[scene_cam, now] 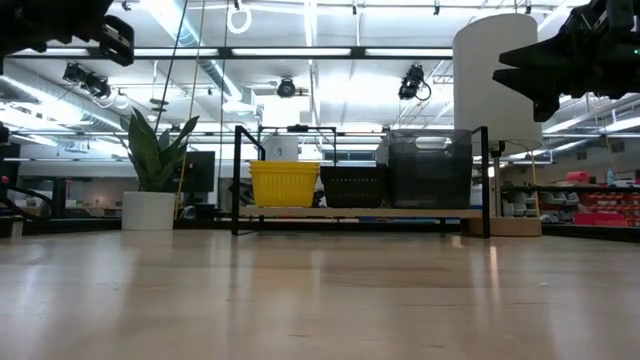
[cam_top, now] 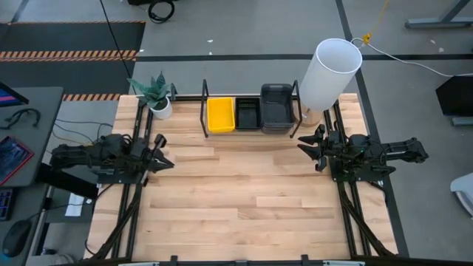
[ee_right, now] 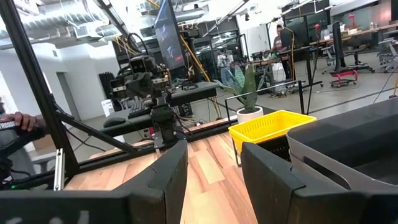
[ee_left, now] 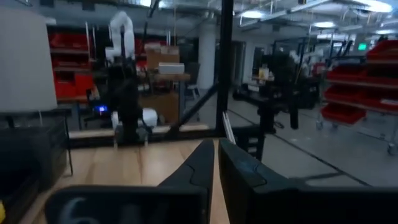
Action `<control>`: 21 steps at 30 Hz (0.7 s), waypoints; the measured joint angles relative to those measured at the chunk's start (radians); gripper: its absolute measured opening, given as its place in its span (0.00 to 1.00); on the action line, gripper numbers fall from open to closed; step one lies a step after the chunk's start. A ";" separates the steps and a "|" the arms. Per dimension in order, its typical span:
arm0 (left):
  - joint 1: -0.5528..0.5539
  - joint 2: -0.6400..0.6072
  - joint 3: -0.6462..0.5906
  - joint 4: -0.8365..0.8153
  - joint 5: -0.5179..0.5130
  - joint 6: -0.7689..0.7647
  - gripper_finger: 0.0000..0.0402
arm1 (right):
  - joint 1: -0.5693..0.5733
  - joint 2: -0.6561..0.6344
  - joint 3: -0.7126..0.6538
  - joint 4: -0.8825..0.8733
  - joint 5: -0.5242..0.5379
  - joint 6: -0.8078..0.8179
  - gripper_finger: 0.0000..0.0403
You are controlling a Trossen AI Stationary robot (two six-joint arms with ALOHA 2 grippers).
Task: Stack baskets on shelf by color
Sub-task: Return to Home Position
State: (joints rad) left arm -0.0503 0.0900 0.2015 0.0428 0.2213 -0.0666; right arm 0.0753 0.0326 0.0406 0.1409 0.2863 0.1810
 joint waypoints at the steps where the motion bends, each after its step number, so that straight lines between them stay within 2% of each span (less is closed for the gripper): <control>1: 0.000 -0.012 0.001 -0.025 0.002 -0.001 0.08 | 0.000 0.000 0.000 0.000 0.000 0.000 0.39; 5: 0.000 -0.048 -0.003 -0.137 0.008 0.023 0.09 | 0.000 0.000 0.000 0.000 0.000 0.000 0.39; 8: 0.000 -0.069 -0.050 -0.147 0.008 0.027 0.10 | 0.000 0.000 0.000 0.000 0.000 0.000 0.39; 13: 0.002 -0.085 -0.151 -0.104 0.003 0.028 0.09 | 0.000 0.000 0.000 0.000 0.000 0.000 0.39; 21: 0.003 -0.085 -0.157 -0.022 -0.036 0.027 0.07 | 0.000 0.000 0.000 0.002 0.000 0.000 0.39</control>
State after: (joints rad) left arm -0.0471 0.0054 0.0440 0.0213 0.1848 -0.0399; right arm 0.0753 0.0326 0.0410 0.1424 0.2859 0.1810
